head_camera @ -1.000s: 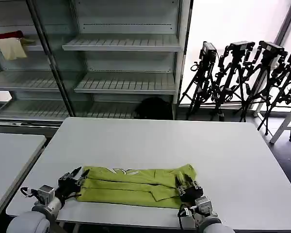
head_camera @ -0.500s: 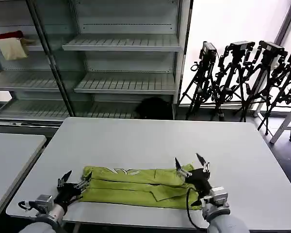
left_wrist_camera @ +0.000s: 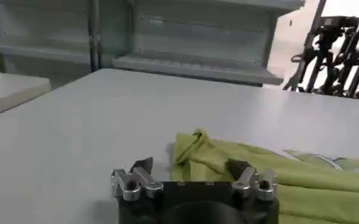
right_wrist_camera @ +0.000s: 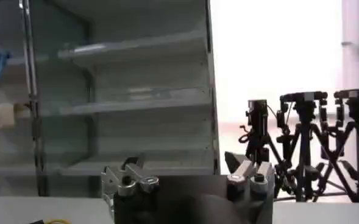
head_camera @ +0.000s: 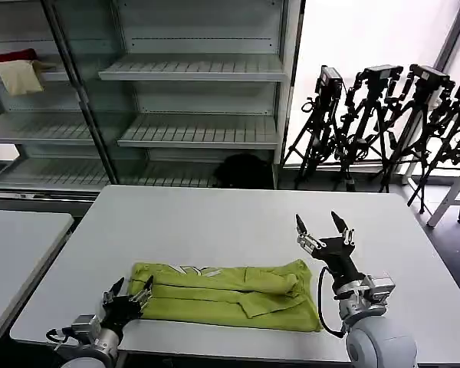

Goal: Fold and organize the clothes.

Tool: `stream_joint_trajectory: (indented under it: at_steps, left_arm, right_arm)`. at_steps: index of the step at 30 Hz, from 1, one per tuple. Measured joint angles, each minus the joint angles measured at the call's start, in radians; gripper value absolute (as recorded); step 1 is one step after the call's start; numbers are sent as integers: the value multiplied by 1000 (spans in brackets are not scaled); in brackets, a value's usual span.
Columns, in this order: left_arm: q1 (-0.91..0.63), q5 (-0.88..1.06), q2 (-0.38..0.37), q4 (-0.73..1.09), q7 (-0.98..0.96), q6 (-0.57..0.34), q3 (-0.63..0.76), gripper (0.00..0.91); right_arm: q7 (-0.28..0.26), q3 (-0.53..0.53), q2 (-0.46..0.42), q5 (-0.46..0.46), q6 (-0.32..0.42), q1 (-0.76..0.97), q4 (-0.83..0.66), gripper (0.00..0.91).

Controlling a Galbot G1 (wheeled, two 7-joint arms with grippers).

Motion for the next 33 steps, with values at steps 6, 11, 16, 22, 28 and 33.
stream_joint_trajectory:
  at_steps: [6, 11, 16, 22, 28, 33]
  left_arm:
    - [3, -3, -15, -1, -7, 5, 10, 10]
    - [9, -4, -28, 5, -7, -8, 21, 0]
    - [5, -6, -41, 7, -18, -36, 24, 0]
    - [0, 13, -33, -5, -21, -91, 12, 0]
    - [-21, 58, -3, -29, 9, -128, -53, 0]
    - [-48, 94, 72, -26, 66, -130, -164, 0]
  right_arm:
    - [12, 24, 0, 34, 3, 13, -13, 907]
    - [23, 38, -5, 47, -1, 24, -14, 907]
    - [32, 44, -7, 56, -9, 25, -13, 907]
    - [43, 54, -6, 63, -13, 24, -14, 907]
    - [42, 61, -8, 65, -12, 25, -25, 907]
    - [56, 59, -9, 67, -18, 24, -40, 907]
